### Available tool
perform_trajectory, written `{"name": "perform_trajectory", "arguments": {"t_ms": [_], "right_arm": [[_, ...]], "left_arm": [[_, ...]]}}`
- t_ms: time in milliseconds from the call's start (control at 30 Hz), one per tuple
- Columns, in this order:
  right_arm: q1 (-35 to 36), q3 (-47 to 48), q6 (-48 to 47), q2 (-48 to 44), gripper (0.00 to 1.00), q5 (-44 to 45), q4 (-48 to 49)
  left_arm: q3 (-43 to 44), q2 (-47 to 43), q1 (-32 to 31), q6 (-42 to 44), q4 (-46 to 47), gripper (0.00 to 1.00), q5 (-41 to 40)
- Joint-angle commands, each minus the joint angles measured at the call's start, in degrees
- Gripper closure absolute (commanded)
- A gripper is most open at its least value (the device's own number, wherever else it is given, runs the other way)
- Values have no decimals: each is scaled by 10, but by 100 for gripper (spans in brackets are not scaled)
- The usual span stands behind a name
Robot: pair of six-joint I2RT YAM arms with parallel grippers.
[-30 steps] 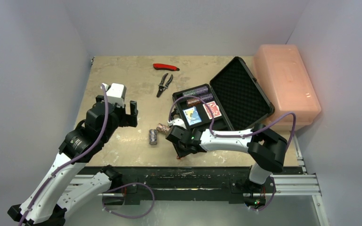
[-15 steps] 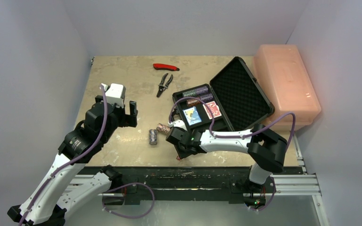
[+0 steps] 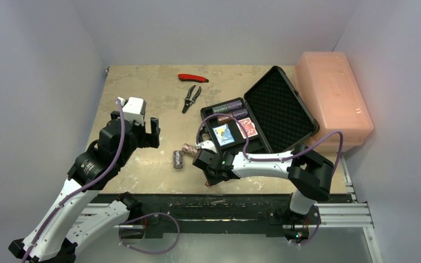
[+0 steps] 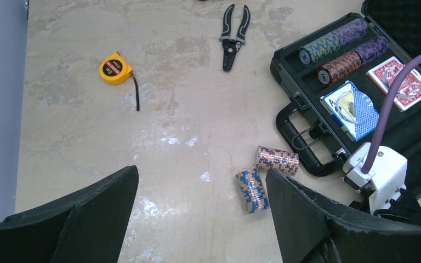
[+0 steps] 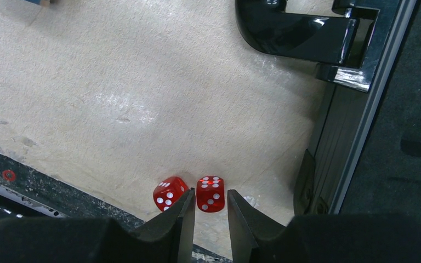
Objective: Pack up texas hold em set
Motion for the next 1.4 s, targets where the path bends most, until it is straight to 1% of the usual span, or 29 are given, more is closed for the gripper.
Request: {"name": "perform_trajectory", "arguments": {"t_ms": [0, 267, 700, 933, 1067, 1100, 1367], "right_arm": [[4, 5, 9, 2, 68, 5, -6], [5, 4, 10, 6, 68, 5, -7], [6, 7, 10, 11, 71, 4, -7], [7, 8, 11, 7, 85, 1, -6], [7, 10, 9, 1, 98, 1, -5], [7, 11, 8, -2, 100, 1, -4], [8, 19, 5, -23, 100, 15, -8]], "left_arm": [[-3, -5, 3, 6, 15, 14, -7], [-3, -5, 4, 6, 15, 14, -7], [-3, -6, 3, 6, 15, 14, -7], [-3, -6, 3, 6, 15, 14, -7], [-3, -6, 3, 5, 14, 14, -8], [-3, -6, 4, 6, 14, 14, -8], [-3, -5, 3, 5, 15, 14, -9]]}}
